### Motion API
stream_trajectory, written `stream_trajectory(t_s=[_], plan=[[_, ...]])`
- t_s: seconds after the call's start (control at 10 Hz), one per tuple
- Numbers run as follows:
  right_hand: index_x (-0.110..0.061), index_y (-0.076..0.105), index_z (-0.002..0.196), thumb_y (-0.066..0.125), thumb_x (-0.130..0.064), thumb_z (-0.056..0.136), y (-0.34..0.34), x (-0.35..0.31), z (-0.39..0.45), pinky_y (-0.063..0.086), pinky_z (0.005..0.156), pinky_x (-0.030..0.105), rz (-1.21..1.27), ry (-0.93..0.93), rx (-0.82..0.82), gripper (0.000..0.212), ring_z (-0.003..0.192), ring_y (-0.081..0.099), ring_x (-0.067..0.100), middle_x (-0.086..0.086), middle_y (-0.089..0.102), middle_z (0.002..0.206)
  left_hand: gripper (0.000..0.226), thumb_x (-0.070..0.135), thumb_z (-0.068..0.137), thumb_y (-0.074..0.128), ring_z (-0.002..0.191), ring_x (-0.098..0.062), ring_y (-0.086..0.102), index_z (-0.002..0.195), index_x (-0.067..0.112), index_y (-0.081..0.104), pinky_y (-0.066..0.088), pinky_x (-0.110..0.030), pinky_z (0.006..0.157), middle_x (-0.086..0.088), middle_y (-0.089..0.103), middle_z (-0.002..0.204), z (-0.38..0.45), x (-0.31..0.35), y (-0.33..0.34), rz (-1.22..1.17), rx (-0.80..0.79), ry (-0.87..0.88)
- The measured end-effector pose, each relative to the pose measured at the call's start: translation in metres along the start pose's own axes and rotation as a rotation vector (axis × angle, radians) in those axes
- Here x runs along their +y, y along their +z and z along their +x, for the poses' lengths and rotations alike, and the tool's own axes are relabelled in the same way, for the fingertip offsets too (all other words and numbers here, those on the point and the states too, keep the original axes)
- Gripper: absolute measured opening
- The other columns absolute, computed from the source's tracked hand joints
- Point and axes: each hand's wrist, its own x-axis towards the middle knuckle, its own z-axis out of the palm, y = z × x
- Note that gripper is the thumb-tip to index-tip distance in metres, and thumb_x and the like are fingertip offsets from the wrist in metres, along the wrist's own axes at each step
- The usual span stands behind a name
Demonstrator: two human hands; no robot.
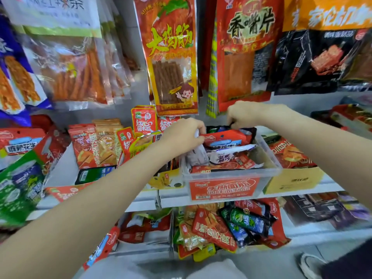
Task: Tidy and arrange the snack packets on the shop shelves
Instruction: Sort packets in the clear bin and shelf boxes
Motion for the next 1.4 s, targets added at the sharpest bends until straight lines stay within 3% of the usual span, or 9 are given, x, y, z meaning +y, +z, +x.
stream_trajectory(t_s=[0.2, 0.4, 0.6, 0.8, 0.9, 1.0, 1.2, 1.3, 1.4], plan=[[-0.016, 0.07, 0.099, 0.067, -0.039, 0.08, -0.031, -0.006, -0.039, 0.035, 0.075, 0.019, 0.39, -0.119, 0.229, 0.03, 0.082, 0.053, 0.009, -0.008, 0.06, 0.089, 0.012, 0.023, 0.089, 0.056, 0.074, -0.015, 0.053, 0.096, 0.015, 0.062, 0.036, -0.028, 0.061, -0.002, 0.056, 0.093, 0.0, -0.008, 0.003, -0.008, 0.028, -0.029], [-0.015, 0.068, 0.103, 0.057, -0.022, 0.09, -0.004, -0.026, -0.047, 0.044, 0.072, 0.037, -0.002, 0.004, 0.324, 0.019, 0.105, 0.05, 0.029, 0.009, 0.061, 0.107, 0.041, 0.043, 0.087, 0.056, 0.115, -0.02, 0.046, 0.122, 0.023, 0.05, 0.032, -0.034, 0.094, 0.003, 0.054, 0.123, -0.034, 0.004, 0.005, 0.117, 0.347, 0.098], [-0.003, 0.062, 0.107, 0.043, -0.017, 0.095, -0.046, -0.033, -0.06, 0.039, 0.08, 0.042, 0.174, 0.228, 0.8, 0.026, 0.098, 0.051, 0.038, 0.02, 0.064, 0.101, 0.029, 0.048, 0.088, 0.051, 0.132, -0.016, 0.022, 0.108, 0.031, 0.064, 0.019, -0.038, 0.106, 0.009, 0.033, 0.143, -0.07, -0.013, 0.019, 0.086, 0.078, 0.15], [0.001, 0.055, 0.105, 0.036, -0.019, 0.094, -0.095, -0.075, -0.101, 0.039, 0.064, 0.04, 0.366, 0.051, 1.066, 0.029, 0.07, 0.055, 0.037, 0.019, 0.062, 0.079, 0.041, 0.036, 0.084, 0.064, 0.132, -0.019, 0.03, 0.121, 0.02, 0.056, 0.023, -0.037, 0.109, 0.0, 0.038, 0.142, -0.082, -0.009, 0.013, -0.233, 0.358, 0.071], [0.004, 0.059, 0.102, 0.04, -0.014, 0.091, -0.116, -0.131, -0.104, 0.031, 0.06, 0.022, 0.477, -0.173, 1.066, 0.028, 0.064, 0.044, 0.005, 0.006, 0.059, 0.075, 0.054, 0.021, 0.086, 0.064, 0.122, -0.01, 0.039, 0.133, 0.019, 0.038, 0.039, -0.024, 0.1, 0.004, 0.038, 0.132, -0.114, -0.027, -0.02, -0.731, 0.499, -0.063], [0.002, 0.06, 0.102, 0.046, -0.014, 0.092, -0.126, -0.195, -0.083, 0.033, 0.057, 0.014, 0.576, -0.335, 0.928, 0.024, 0.063, 0.046, 0.004, 0.006, 0.061, 0.076, 0.066, 0.009, 0.085, 0.063, 0.11, 0.001, 0.05, 0.135, 0.03, 0.026, 0.046, -0.017, 0.088, 0.006, 0.043, 0.131, -0.161, -0.063, -0.053, -1.118, 0.632, -0.13], [-0.018, 0.047, 0.122, 0.069, -0.012, 0.081, -0.133, -0.31, -0.029, 0.051, 0.08, 0.019, 0.907, -0.496, 0.329, 0.048, 0.089, 0.057, -0.001, -0.008, 0.057, 0.107, 0.04, 0.007, 0.086, 0.061, 0.082, 0.005, 0.063, 0.117, 0.025, 0.041, 0.052, -0.015, 0.068, 0.003, 0.057, 0.109, -0.265, -0.168, -0.087, -1.063, 0.822, -0.28], [-0.012, 0.048, 0.125, 0.068, -0.003, 0.079, -0.125, -0.361, -0.006, 0.048, 0.074, 0.015, 0.78, -0.459, 0.385, 0.051, 0.092, 0.056, 0.011, -0.004, 0.052, 0.111, 0.036, 0.008, 0.086, 0.061, 0.104, -0.014, 0.058, 0.109, 0.029, 0.043, 0.055, -0.034, 0.081, -0.002, 0.056, 0.117, -0.3, -0.214, -0.094, -0.939, 0.78, -0.35], [-0.007, 0.05, 0.124, 0.059, 0.005, 0.084, -0.123, -0.397, 0.008, 0.048, 0.061, 0.007, 0.849, -0.467, 0.501, 0.042, 0.076, 0.051, -0.003, -0.002, 0.048, 0.109, 0.026, 0.005, 0.088, 0.058, 0.075, 0.0, 0.058, 0.105, 0.022, 0.046, 0.047, -0.024, 0.067, 0.012, 0.058, 0.089, -0.323, -0.25, -0.102, -0.694, 0.782, -0.403]])
